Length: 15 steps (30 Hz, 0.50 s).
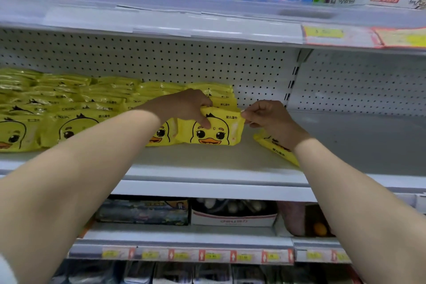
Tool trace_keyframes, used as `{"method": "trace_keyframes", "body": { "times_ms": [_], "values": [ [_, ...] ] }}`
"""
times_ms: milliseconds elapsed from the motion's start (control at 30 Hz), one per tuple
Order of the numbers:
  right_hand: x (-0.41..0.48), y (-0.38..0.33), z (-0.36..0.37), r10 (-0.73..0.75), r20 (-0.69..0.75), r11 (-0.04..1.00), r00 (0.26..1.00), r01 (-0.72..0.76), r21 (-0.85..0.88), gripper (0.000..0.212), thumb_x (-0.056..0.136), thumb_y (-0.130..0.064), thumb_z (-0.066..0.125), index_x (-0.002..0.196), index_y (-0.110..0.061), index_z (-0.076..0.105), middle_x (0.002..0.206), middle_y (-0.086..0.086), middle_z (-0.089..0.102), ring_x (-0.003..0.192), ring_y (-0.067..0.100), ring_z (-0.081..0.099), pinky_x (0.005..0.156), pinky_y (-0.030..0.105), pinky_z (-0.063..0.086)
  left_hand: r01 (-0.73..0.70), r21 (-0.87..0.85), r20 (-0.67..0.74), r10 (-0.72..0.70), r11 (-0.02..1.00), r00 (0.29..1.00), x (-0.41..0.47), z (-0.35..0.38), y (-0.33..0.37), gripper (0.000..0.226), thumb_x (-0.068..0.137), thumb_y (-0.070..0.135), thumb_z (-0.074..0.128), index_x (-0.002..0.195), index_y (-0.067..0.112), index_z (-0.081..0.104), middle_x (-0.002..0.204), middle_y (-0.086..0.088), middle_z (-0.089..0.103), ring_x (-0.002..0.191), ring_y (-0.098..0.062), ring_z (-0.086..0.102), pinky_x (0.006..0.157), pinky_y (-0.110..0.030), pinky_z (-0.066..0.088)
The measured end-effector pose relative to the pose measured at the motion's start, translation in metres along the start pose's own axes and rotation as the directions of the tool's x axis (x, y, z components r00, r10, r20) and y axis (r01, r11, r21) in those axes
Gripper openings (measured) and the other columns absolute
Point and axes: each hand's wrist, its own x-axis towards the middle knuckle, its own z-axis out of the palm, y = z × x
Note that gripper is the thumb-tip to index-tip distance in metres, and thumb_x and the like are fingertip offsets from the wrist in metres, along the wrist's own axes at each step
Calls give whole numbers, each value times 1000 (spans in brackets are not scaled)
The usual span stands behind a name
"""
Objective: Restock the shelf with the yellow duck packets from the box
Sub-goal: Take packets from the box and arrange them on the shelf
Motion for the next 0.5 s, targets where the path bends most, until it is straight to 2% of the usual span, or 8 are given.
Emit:
{"method": "trace_keyframes", "body": {
  "times_ms": [100,233,300,367,433,500],
  "values": [
    [3,-2,-9,9,-16,997,1000,-10,-75,16,83,-20,79,94,-10,72,87,-2,76,86,11,70,84,33,56,3,29,-14,-2,1000,1000,11,0,5,44,73,35,83,110,18,68,101,1,66,96,-18,59,73,-26,44],
    [4,-1,-34,77,-14,946,997,-77,-315,31,75,-31,85,102,-25,71,99,-7,74,97,7,67,89,25,51,19,105,23,-21,994,1000,24,3,6,51,73,38,82,116,16,66,102,5,59,104,-19,56,77,-26,40],
    [0,-1,-48,146,-14,855,989,-133,-501,40,76,-34,84,111,-26,68,112,-6,69,103,8,63,88,22,48,29,111,23,-32,993,999,29,3,6,50,74,38,82,116,16,66,102,5,58,104,-18,55,76,-26,39],
    [-7,1,-62,244,-14,734,970,-194,-651,52,77,-38,82,123,-23,63,123,-3,63,110,13,59,94,26,45,36,117,19,-39,992,999,33,3,7,52,74,39,82,118,17,65,103,6,56,100,-15,51,76,-26,39],
    [-15,7,-72,354,-28,633,935,-262,-729,61,78,-45,79,131,-23,58,131,0,59,117,19,55,102,34,44,43,122,10,-45,992,999,37,3,8,53,73,38,82,119,17,66,106,4,59,100,-16,52,76,-26,40],
    [-21,10,-79,424,-65,566,903,-320,-760,69,75,-56,77,133,-26,56,137,-1,54,122,21,52,103,36,43,48,113,-10,-47,992,999,41,5,9,52,72,37,83,117,16,67,110,0,64,103,-19,57,77,-28,44]
  ]
}}
